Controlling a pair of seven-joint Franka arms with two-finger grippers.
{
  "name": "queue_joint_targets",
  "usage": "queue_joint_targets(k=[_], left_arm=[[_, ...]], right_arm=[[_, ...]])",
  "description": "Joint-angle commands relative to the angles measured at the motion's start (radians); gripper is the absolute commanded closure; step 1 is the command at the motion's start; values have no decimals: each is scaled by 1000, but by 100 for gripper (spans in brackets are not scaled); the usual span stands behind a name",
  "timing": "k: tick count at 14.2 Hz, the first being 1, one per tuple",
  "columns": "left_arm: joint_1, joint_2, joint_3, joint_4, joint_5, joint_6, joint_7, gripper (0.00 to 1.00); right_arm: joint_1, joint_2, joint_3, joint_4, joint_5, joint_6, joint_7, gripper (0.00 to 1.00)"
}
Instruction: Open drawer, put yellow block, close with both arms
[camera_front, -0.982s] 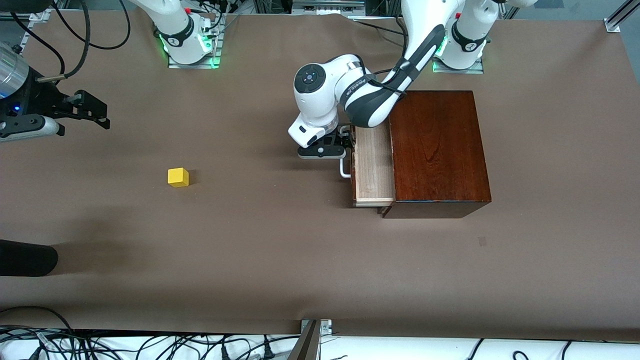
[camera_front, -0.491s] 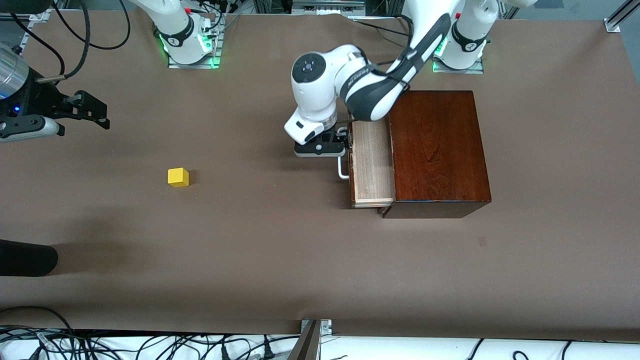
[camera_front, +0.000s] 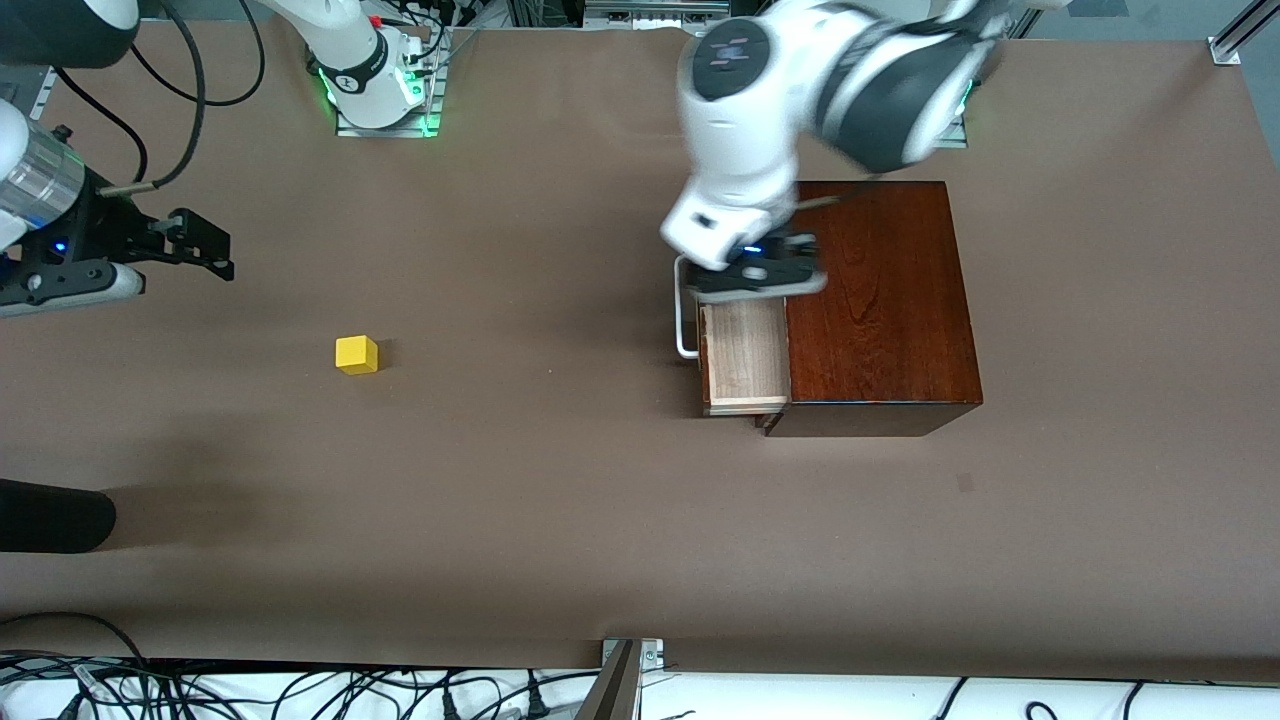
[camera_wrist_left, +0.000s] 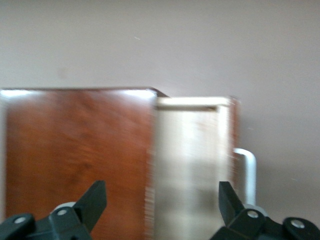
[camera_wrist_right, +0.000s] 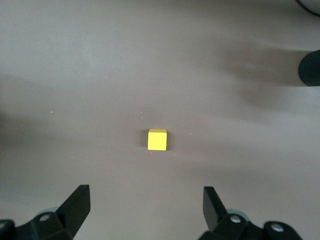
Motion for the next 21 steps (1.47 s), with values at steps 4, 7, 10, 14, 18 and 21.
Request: queue_joint_targets(k=[4, 7, 10, 14, 18, 21], left_arm=[[258, -138, 20, -30, -143, -120, 457, 0], [266, -216, 164, -93, -286, -105, 612, 0], [237, -334, 293, -249, -301, 17, 677, 0], [254, -434, 358, -419, -303, 170, 680, 0], [272, -405, 358, -371, -311, 61, 681, 0], [292, -382, 359, -337, -354, 42, 689, 0]], right_arm=[[185, 58, 76, 15, 3, -55, -13, 0], [345, 92, 104, 21, 4, -37, -10, 0], [507, 171, 133, 27, 3, 111, -8, 0], [592, 268, 139, 126, 6, 195, -5, 0], [470, 257, 115, 131, 6, 164, -8, 0], [368, 224, 67, 128, 6, 115, -10, 0]])
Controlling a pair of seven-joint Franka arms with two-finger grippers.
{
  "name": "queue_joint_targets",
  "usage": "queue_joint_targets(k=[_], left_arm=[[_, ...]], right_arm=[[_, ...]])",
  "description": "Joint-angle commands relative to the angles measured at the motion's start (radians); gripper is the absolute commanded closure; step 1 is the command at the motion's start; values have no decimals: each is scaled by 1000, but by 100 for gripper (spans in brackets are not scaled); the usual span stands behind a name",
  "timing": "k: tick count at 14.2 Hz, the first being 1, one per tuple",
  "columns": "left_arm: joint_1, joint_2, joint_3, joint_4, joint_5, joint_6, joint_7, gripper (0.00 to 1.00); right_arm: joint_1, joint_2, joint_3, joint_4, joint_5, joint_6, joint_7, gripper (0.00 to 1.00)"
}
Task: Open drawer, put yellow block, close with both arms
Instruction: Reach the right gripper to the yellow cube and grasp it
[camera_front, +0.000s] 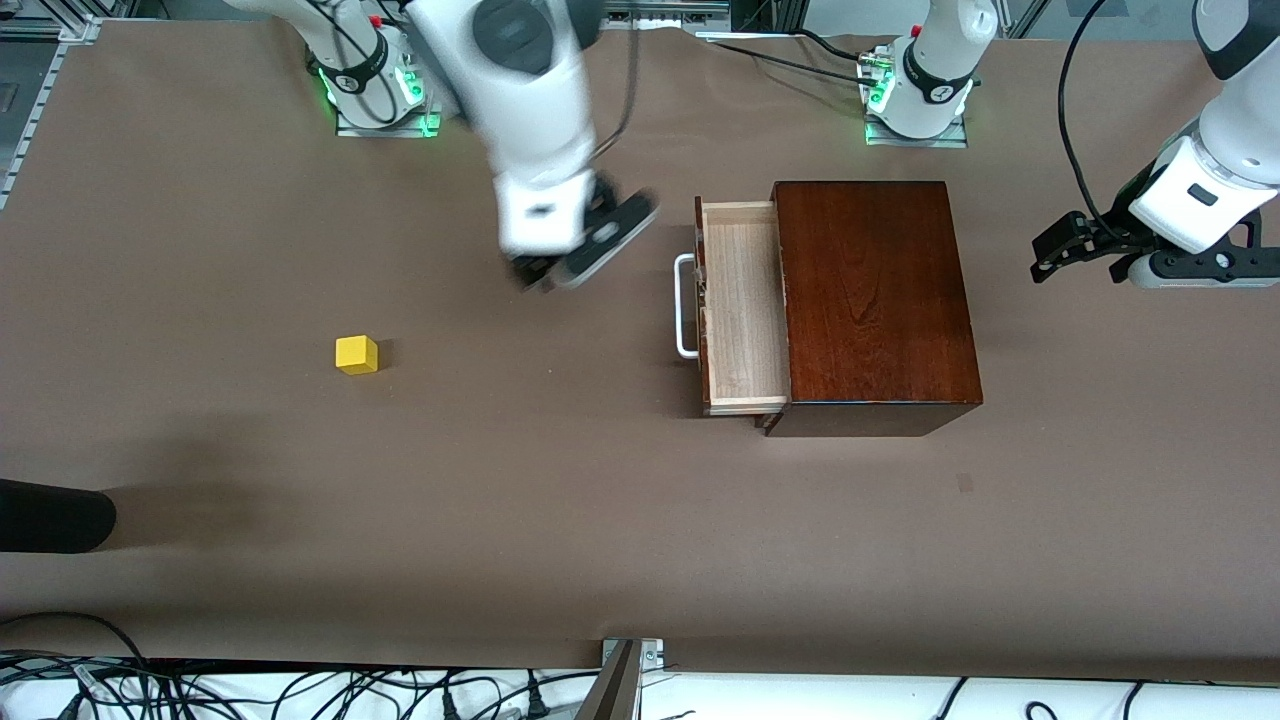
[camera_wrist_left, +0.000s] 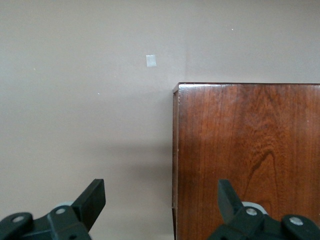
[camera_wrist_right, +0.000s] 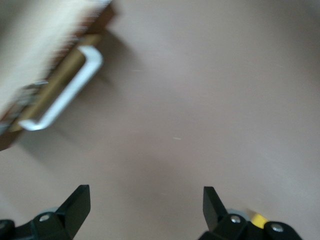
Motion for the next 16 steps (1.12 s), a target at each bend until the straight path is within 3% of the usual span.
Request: queue_joint_targets(k=[1, 5, 7, 10, 16], left_arm=[[22, 22, 2, 44, -41, -32, 27, 0], [27, 37, 1, 62, -35, -30, 30, 0], [27, 40, 1, 67, -35, -32, 28, 0], [27, 42, -1, 67, -33, -32, 27, 0], [27, 42, -5, 69, -35, -32, 27, 0]], right_arm=[[-59, -39, -53, 9, 4, -102, -7, 0], [-60, -68, -278, -55, 106, -154, -34, 0], [-60, -69, -348, -143, 120, -110, -65, 0], [-60, -121, -418, -376, 120, 75, -65, 0], [-60, -131, -452, -777, 123, 571, -56, 0]])
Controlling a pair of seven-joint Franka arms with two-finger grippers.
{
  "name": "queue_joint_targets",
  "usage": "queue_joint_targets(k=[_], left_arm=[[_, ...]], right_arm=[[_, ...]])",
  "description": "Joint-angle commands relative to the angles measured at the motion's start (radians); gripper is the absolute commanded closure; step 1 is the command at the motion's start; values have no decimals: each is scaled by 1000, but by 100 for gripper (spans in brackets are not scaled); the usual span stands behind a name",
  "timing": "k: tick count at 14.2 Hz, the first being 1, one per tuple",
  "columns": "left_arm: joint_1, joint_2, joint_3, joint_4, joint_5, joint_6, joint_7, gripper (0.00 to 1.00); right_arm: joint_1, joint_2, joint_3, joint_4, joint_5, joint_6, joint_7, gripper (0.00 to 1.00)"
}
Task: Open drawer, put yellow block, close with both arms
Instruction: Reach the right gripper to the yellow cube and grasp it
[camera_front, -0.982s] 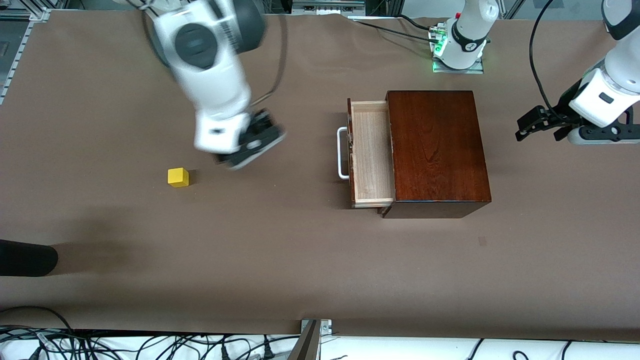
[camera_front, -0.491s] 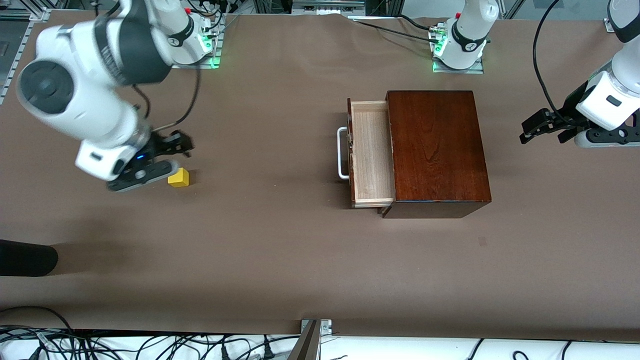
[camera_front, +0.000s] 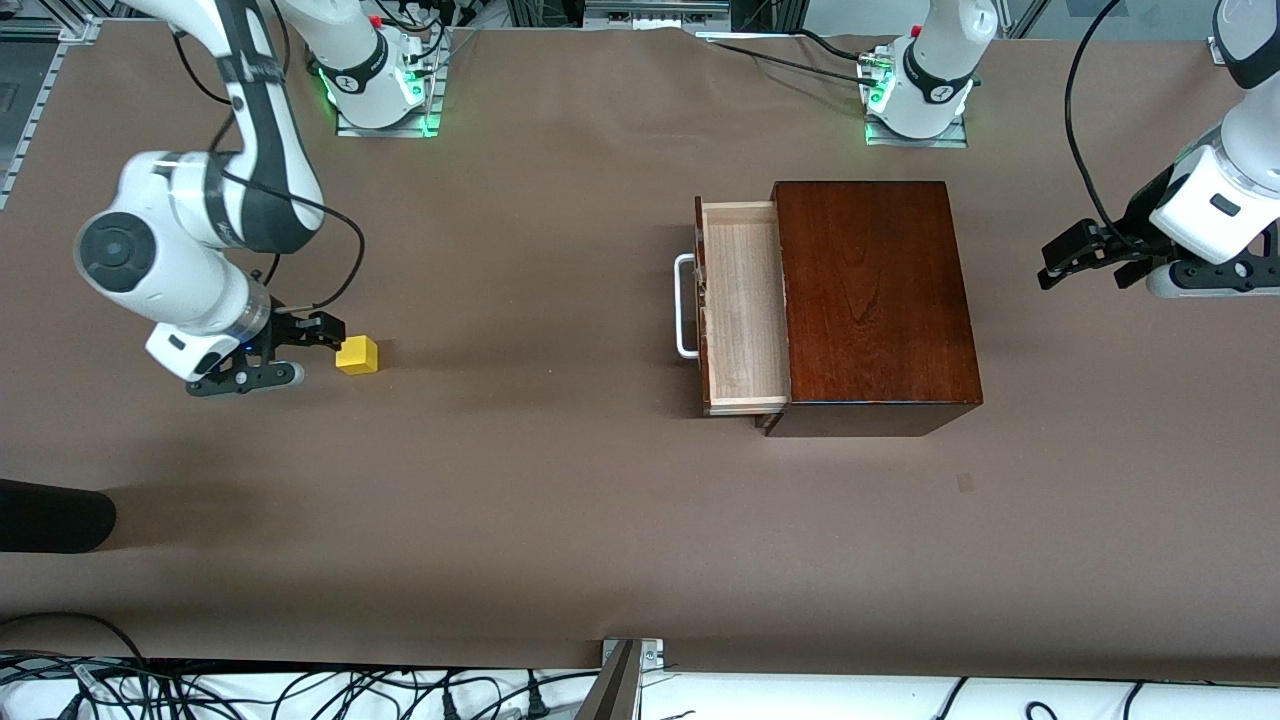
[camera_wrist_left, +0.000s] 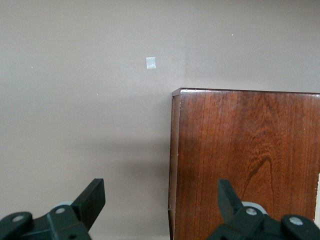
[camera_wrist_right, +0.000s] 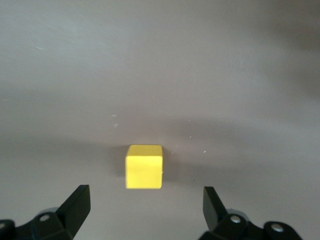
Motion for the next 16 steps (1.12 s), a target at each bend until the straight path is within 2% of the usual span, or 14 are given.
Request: queue_joint_targets(k=[1, 4, 8, 13, 15, 16], left_arm=[[9, 14, -6, 35, -21, -27, 26, 0], [9, 16, -6, 35, -21, -27, 26, 0], [9, 16, -6, 35, -21, -27, 26, 0], [9, 16, -6, 35, -21, -27, 26, 0], [9, 16, -6, 35, -21, -27, 26, 0], [9, 16, -6, 36, -21, -27, 26, 0]], right_arm=[[18, -49, -7, -170, 17, 173, 9, 0], [18, -15, -4, -189, 101, 193, -3, 0], [21, 54, 29, -187, 147, 274, -3, 0], [20, 121, 65, -186, 164, 345, -9, 0], [18, 129, 65, -185, 166, 347, -29, 6], [17, 137, 65, -185, 166, 353, -41, 13]])
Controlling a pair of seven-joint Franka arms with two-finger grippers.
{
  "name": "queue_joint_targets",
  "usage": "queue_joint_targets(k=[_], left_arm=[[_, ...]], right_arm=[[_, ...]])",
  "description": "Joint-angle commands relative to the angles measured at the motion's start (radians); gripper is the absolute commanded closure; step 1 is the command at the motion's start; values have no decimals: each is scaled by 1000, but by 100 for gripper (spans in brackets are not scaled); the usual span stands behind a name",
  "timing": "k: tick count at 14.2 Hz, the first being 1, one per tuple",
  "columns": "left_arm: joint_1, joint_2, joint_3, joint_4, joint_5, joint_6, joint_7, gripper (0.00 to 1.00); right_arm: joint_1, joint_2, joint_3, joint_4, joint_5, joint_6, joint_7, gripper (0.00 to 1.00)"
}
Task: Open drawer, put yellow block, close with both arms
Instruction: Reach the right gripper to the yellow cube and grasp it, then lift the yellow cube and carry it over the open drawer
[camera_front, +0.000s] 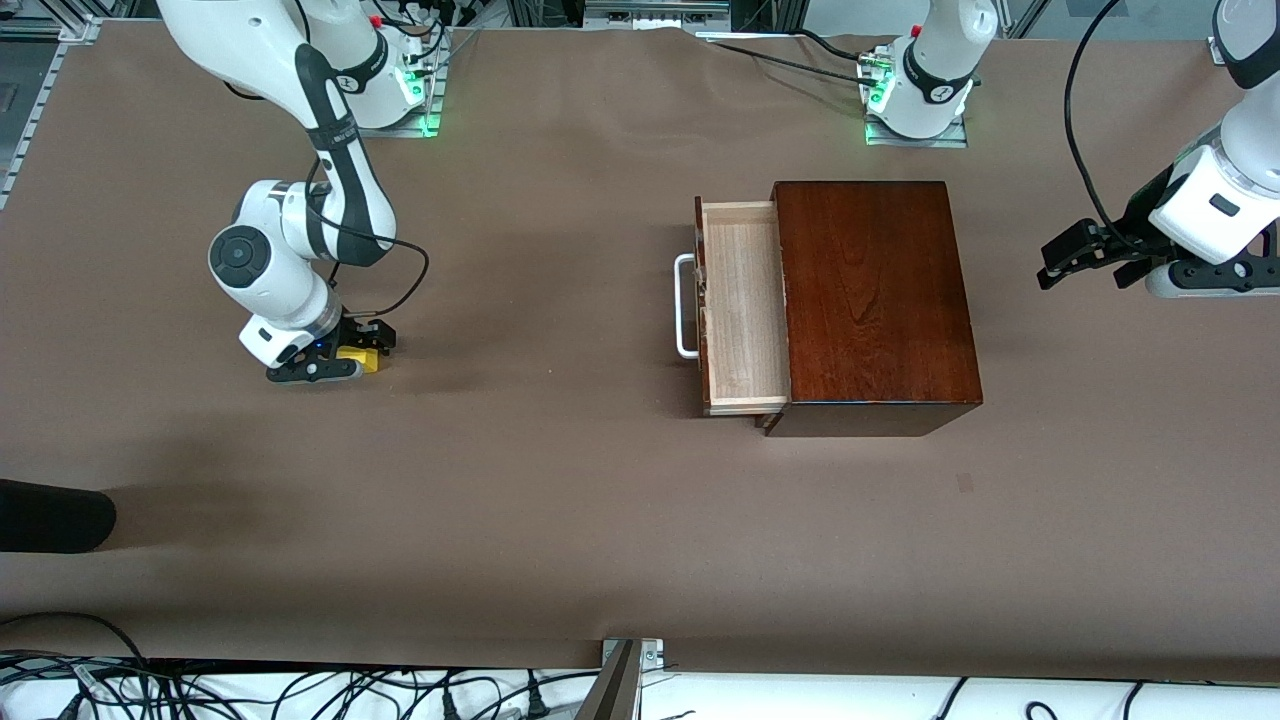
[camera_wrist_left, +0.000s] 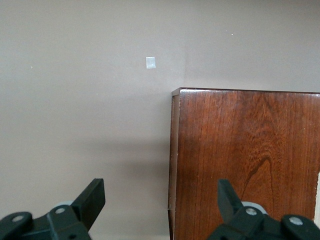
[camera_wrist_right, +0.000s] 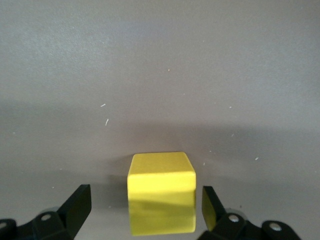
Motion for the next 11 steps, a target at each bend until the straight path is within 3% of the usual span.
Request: queue_joint_targets(k=[1, 4, 7, 9, 11], left_arm=[[9, 15, -5, 33, -21, -25, 26, 0], [9, 15, -5, 35, -21, -25, 24, 0], [9, 15, -5, 35, -21, -25, 24, 0], [9, 13, -7, 35, -21, -25, 24, 0], [9, 15, -7, 35, -21, -25, 24, 0]], right_arm=[[-3, 11, -1, -3, 28, 23, -51, 25], [-8, 18, -1, -4, 31, 23, -80, 68], [-14, 18, -1, 2, 31, 19, -94, 99], [-8, 13, -1, 48, 31, -26, -115, 100], [-8, 7, -1, 156, 30, -194, -117, 100]])
